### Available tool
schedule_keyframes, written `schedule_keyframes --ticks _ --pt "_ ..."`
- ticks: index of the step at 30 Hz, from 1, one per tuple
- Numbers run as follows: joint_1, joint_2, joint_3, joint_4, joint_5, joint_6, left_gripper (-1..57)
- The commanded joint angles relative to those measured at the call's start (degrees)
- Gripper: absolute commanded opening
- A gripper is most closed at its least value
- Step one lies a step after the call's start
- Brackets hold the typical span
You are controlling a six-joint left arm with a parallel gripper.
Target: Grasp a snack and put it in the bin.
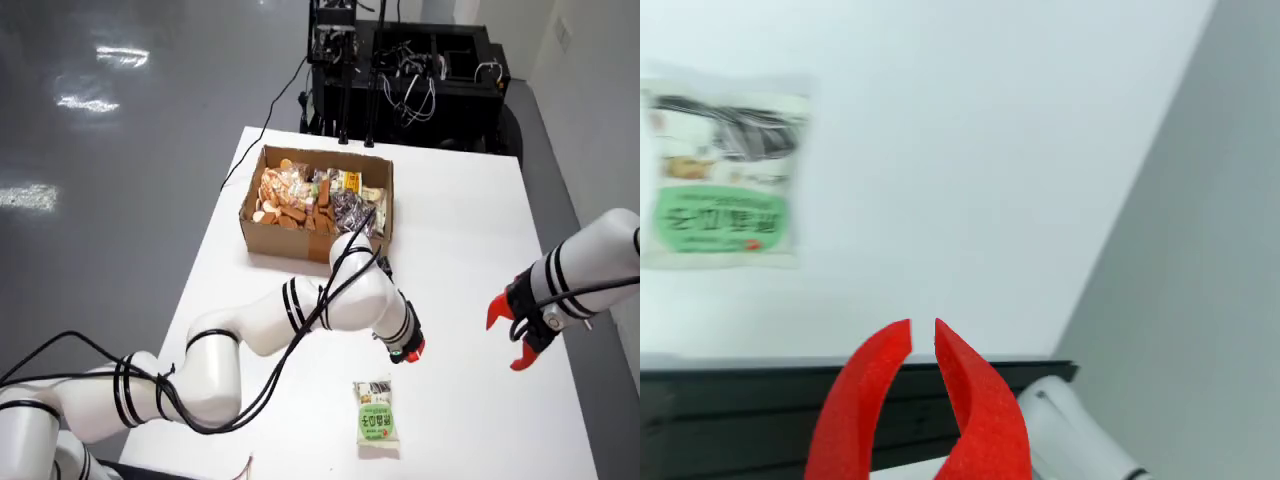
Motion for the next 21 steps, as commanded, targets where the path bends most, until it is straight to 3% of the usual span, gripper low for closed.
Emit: schedule_keyframes --ticks 1,6,11,21 --pt "0.21 -9.43 16.28 0.25 -0.07 -0.33 11.8" --pt "0.74 -18.75 32.49 0.11 -0.7 -1.54 27.4" --pt "0.36 -22.31 39.09 0.01 -1.79 -0.16 39.6" --pt "-1.22 -20.94 44.01 -0.1 -10.38 4.92 52.1"
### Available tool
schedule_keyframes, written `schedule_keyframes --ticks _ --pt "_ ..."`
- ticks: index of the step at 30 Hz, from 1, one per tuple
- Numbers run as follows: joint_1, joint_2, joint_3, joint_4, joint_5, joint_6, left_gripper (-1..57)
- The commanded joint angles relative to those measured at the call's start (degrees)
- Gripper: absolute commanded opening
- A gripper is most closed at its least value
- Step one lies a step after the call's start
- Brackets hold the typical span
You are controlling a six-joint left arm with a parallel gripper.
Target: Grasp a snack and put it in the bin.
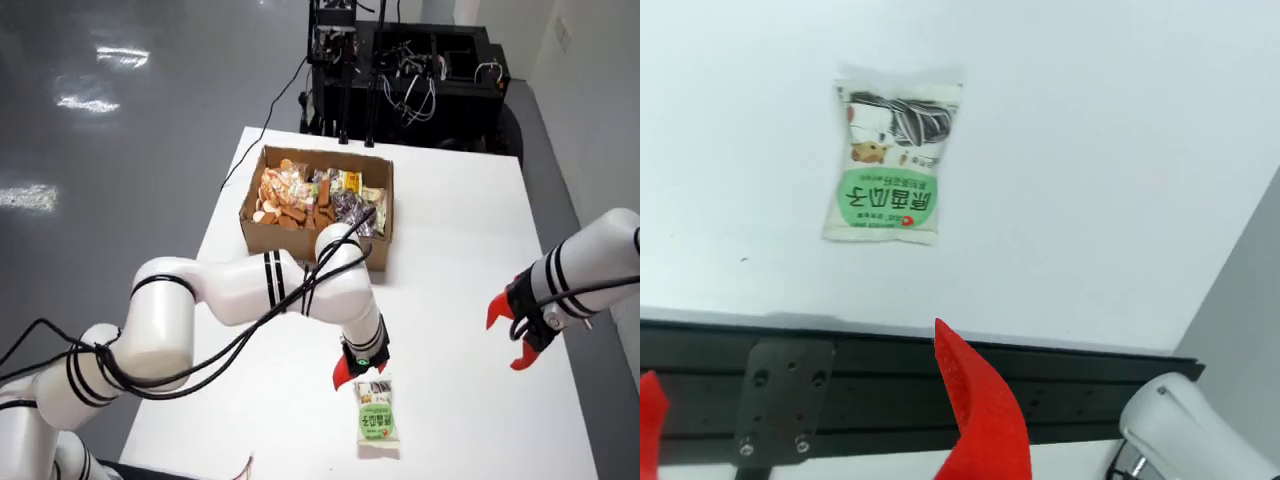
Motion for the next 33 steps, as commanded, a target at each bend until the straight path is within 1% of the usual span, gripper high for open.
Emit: schedule_keyframes --ticks 1,7,15,19,25,33 --pt "-0.66 2.63 0.35 -0.06 -4.21 2.34 52.7" --pt "-1.19 8.84 -2.83 -0.59 -7.19 5.05 54.9" --pt "-1.03 15.48 -8.0 -0.82 -11.3 7.69 55.3" --pt "-0.61 17.94 -9.27 -0.84 -12.96 9.01 55.2" --pt "0.06 21.44 -10.31 -0.86 -13.99 10.38 54.9" --pt "1.6 23.03 -10.56 -0.82 -15.83 11.36 53.7"
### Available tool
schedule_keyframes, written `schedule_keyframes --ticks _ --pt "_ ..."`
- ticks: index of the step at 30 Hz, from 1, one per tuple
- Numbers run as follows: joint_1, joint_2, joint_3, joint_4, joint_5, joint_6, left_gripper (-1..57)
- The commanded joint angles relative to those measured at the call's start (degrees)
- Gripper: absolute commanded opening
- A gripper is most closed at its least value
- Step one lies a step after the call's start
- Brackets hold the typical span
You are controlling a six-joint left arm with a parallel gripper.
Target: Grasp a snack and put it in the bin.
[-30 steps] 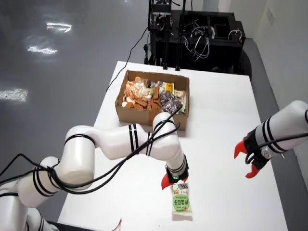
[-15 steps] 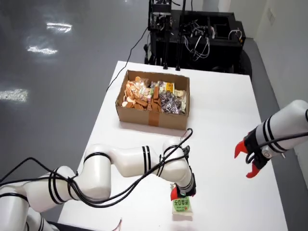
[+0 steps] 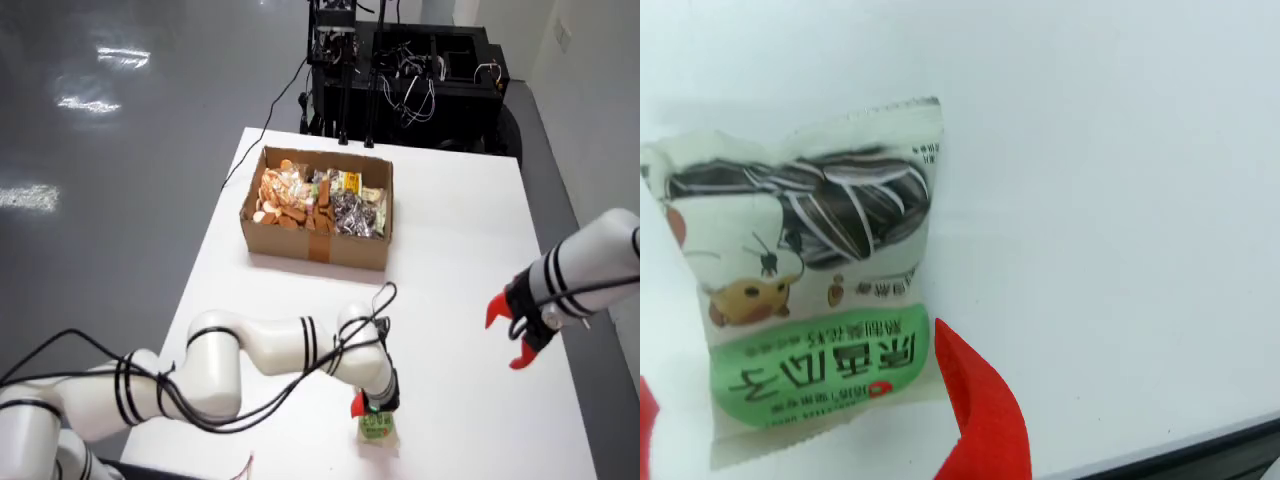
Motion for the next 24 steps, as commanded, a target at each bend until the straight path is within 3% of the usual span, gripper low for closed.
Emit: schedule_keyframes --ticks 1,17,20,24 --pt "0.91 0.27 -0.12 0.05 -0.82 0.36 53.5" --pt "2.26 2.74 -0.9 -0.63 -4.79 2.23 49.7" --pt "1.91 3.29 -0.71 -0.71 -5.47 2.1 46.9" --pt "1.64 3.7 -0.48 -0.66 -5.62 1.47 38.8"
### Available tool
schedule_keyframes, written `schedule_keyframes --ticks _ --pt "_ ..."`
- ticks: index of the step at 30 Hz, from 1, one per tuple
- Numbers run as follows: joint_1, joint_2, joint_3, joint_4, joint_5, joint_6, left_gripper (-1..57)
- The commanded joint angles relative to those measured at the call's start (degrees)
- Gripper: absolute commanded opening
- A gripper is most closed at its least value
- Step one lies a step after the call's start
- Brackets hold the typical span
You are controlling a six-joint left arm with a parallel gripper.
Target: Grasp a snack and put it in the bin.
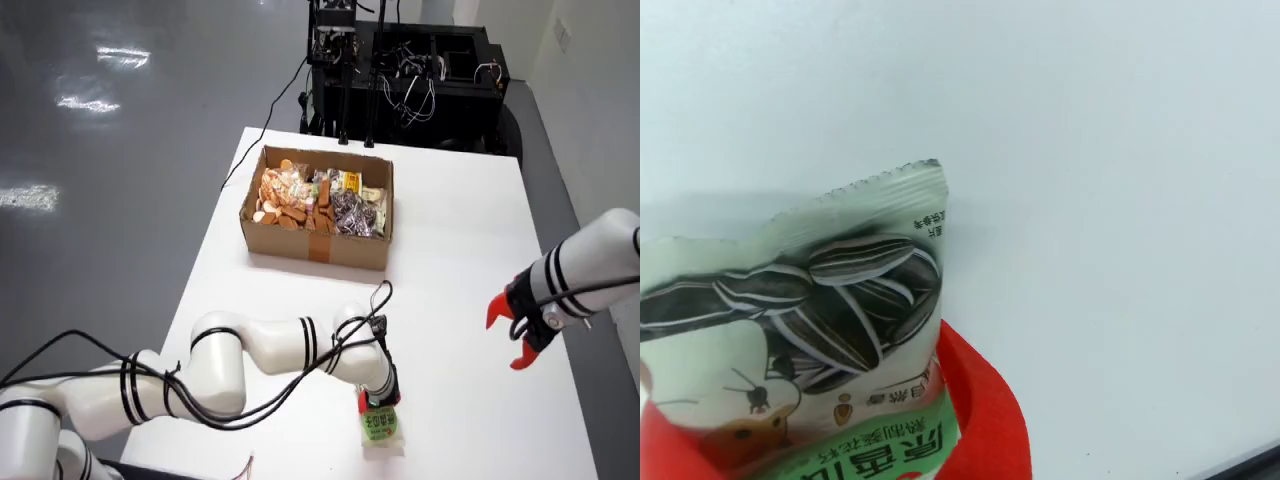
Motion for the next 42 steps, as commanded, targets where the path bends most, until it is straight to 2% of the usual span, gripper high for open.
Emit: schedule_keyframes --ticks 1,9,16,21,28,36,42 --pt "-0.29 0.27 0.29 0.1 0.07 -0.91 36.1" --pt "-0.35 1.59 -2.23 0.44 1.63 -2.99 14.0" --pt "0.29 2.12 -8.99 2.21 5.99 -5.09 5.4" --pt "1.34 2.22 -14.53 3.68 9.45 -6.21 1.7" --pt "3.71 2.27 -22.32 6.31 13.49 -7.28 0.0" --pt "8.77 3.13 -31.02 8.92 14.37 -8.46 -0.3" --pt "12.84 3.98 -35.27 11.05 13.44 -8.75 -0.4"
